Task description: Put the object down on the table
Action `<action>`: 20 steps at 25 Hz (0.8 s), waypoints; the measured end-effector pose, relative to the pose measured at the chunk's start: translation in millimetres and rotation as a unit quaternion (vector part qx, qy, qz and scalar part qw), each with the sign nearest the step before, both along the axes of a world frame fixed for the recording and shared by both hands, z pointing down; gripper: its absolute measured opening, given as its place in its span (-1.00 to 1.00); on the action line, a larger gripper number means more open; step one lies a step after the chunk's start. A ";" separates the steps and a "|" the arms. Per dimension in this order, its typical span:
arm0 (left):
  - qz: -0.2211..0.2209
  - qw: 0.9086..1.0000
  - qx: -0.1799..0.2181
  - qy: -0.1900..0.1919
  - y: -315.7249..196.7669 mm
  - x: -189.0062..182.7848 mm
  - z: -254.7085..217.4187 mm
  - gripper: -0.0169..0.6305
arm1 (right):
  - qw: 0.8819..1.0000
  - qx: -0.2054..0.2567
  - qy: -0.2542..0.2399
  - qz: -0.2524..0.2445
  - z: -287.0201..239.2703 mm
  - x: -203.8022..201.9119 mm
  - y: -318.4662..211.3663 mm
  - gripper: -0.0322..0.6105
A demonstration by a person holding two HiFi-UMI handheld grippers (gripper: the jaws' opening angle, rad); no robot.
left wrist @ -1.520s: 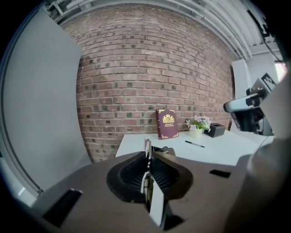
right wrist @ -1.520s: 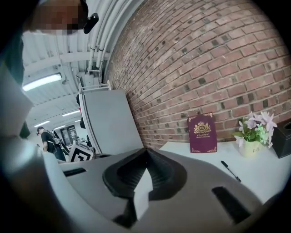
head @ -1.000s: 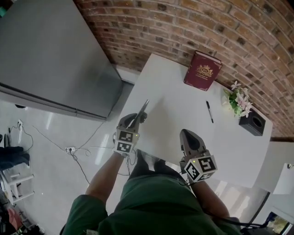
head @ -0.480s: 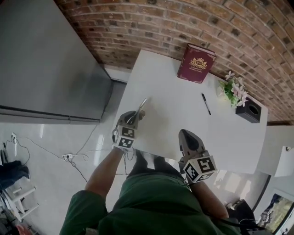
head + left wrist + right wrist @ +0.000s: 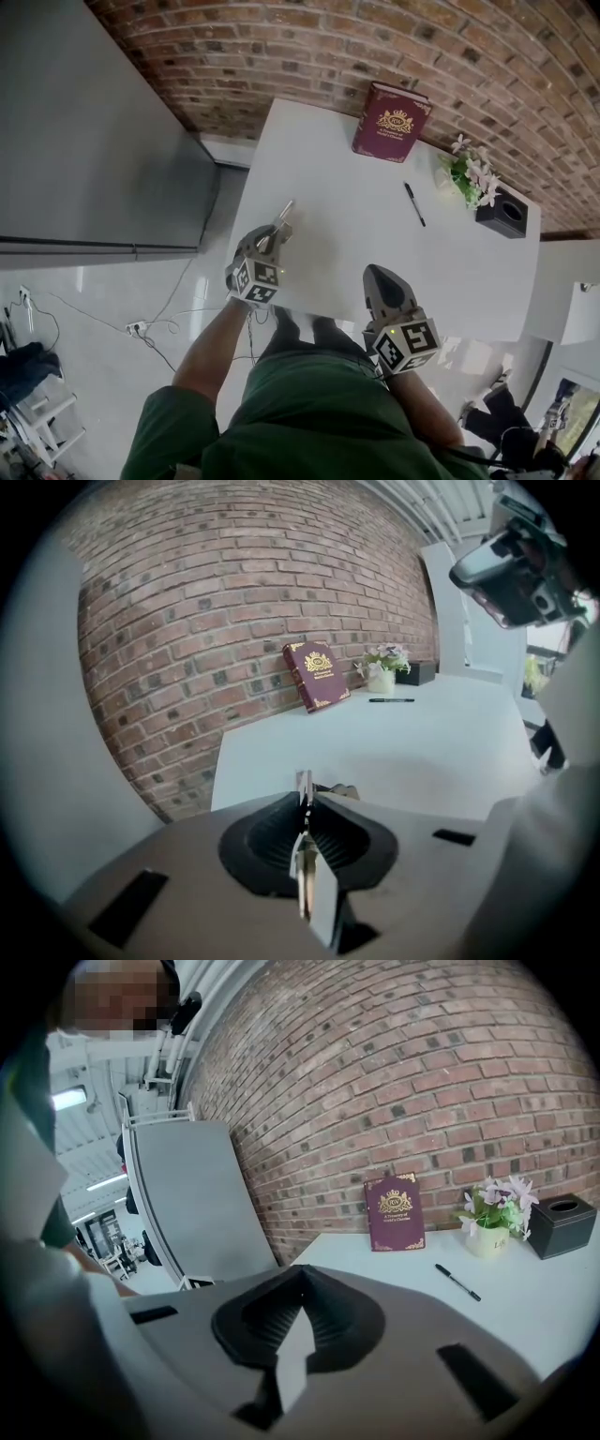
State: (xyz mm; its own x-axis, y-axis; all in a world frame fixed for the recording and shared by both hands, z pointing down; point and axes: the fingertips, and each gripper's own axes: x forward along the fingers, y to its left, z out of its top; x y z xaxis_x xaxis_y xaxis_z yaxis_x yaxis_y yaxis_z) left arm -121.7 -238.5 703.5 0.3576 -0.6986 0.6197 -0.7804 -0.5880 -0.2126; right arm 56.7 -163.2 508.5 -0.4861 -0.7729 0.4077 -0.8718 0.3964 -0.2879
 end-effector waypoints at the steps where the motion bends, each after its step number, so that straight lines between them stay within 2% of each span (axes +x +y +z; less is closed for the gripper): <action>1: 0.006 1.000 0.005 -0.008 0.0 1.6 0.9 -0.87 | 1.000 0.000 0.000 0.001 0.1 0.5 0.2 -0.89; 6: 0.028 0.999 0.023 -0.039 2.6 7.0 4.7 -0.86 | 1.000 0.000 0.000 0.001 0.1 -1.3 1.6 -0.89; 20: 0.030 0.997 0.029 -0.072 10.8 13.6 13.5 -0.82 | 1.000 0.003 0.000 -0.005 -2.2 -3.2 12.6 -0.89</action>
State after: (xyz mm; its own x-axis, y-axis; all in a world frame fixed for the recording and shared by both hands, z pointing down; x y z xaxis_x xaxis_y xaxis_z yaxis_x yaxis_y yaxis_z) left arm -108.1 -227.7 717.0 0.3110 -0.7145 0.6268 -0.7031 -0.6167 -0.3541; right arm 53.6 -150.6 506.3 -0.4940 -0.7704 0.4030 -0.8676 0.4065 -0.2865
